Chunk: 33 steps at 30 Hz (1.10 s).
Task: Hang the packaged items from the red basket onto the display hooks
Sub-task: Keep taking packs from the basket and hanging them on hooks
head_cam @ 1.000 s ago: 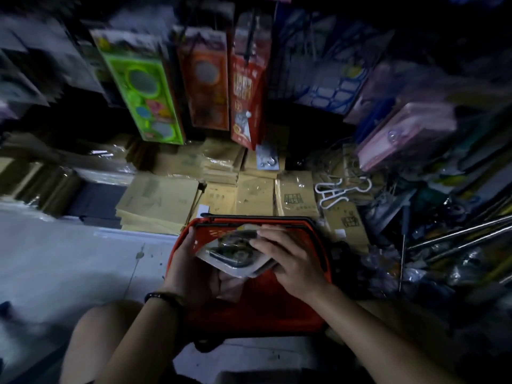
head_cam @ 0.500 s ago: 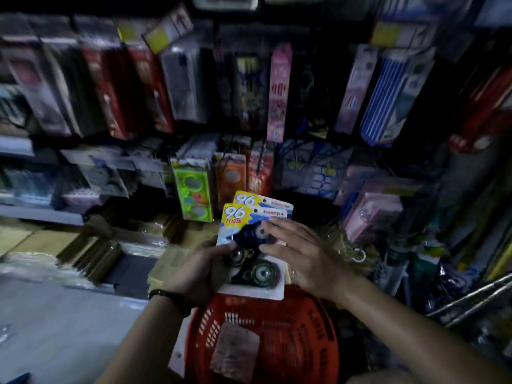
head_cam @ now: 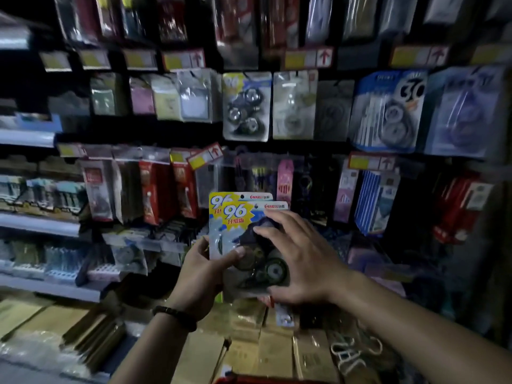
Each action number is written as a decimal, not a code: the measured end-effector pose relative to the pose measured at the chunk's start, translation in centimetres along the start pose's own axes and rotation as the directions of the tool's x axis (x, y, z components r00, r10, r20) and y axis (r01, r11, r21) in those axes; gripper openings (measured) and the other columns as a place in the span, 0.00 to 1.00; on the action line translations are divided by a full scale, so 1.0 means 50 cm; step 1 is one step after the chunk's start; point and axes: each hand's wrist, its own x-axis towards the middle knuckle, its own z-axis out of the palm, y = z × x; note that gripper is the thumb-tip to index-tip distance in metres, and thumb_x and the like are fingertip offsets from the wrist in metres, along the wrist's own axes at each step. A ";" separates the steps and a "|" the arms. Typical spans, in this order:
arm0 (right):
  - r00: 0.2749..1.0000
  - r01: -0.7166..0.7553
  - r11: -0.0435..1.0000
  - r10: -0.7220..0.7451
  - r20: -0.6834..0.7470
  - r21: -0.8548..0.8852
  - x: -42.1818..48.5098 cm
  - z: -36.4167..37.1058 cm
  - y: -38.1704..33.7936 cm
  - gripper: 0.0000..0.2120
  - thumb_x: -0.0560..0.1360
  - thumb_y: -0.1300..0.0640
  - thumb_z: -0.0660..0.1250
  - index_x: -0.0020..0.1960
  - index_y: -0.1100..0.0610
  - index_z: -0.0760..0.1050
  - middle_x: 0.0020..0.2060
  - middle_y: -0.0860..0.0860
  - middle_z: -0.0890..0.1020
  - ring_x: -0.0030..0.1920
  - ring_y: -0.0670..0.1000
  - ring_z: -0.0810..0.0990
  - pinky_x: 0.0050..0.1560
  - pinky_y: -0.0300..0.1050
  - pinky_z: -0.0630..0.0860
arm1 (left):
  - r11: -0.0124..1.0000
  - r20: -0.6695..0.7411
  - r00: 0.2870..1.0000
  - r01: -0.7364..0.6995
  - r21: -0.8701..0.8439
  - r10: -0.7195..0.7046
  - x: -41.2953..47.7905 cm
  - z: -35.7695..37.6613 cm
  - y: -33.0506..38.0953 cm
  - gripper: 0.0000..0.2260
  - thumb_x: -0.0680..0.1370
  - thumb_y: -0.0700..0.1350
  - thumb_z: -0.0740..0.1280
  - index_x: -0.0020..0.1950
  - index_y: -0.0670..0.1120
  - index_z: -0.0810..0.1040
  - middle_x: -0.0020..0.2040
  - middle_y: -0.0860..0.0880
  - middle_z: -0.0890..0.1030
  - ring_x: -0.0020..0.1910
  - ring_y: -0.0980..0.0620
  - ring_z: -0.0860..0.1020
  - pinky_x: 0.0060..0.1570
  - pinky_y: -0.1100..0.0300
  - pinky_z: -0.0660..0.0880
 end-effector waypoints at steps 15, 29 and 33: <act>0.990 -0.040 0.977 0.010 -0.140 -0.210 0.292 -0.145 0.078 0.52 0.60 0.31 0.72 0.80 0.50 0.68 0.77 0.57 0.66 0.79 0.60 0.63 0.75 0.59 0.70 | 0.859 -0.226 0.830 -0.483 0.168 0.511 0.161 -0.032 0.262 0.06 0.83 0.37 0.70 0.59 0.44 0.80 0.52 0.41 0.88 0.52 0.41 0.85 0.51 0.49 0.82; 0.980 -0.173 0.857 0.102 -0.169 -0.485 0.509 -0.132 0.151 0.51 0.65 0.38 0.78 0.82 0.54 0.63 0.81 0.63 0.61 0.79 0.66 0.61 0.74 0.66 0.70 | 0.746 -0.257 0.710 -0.557 0.364 0.656 0.241 -0.106 0.358 0.09 0.83 0.47 0.71 0.63 0.52 0.78 0.55 0.47 0.86 0.55 0.47 0.85 0.54 0.42 0.84; 0.972 -0.224 0.823 0.147 -0.186 -0.522 0.544 -0.129 0.163 0.51 0.66 0.41 0.79 0.83 0.55 0.62 0.81 0.64 0.60 0.79 0.67 0.61 0.74 0.67 0.69 | 0.794 -0.242 0.763 -0.531 0.295 0.600 0.260 -0.118 0.359 0.08 0.82 0.47 0.71 0.61 0.54 0.79 0.55 0.47 0.87 0.54 0.46 0.86 0.55 0.37 0.84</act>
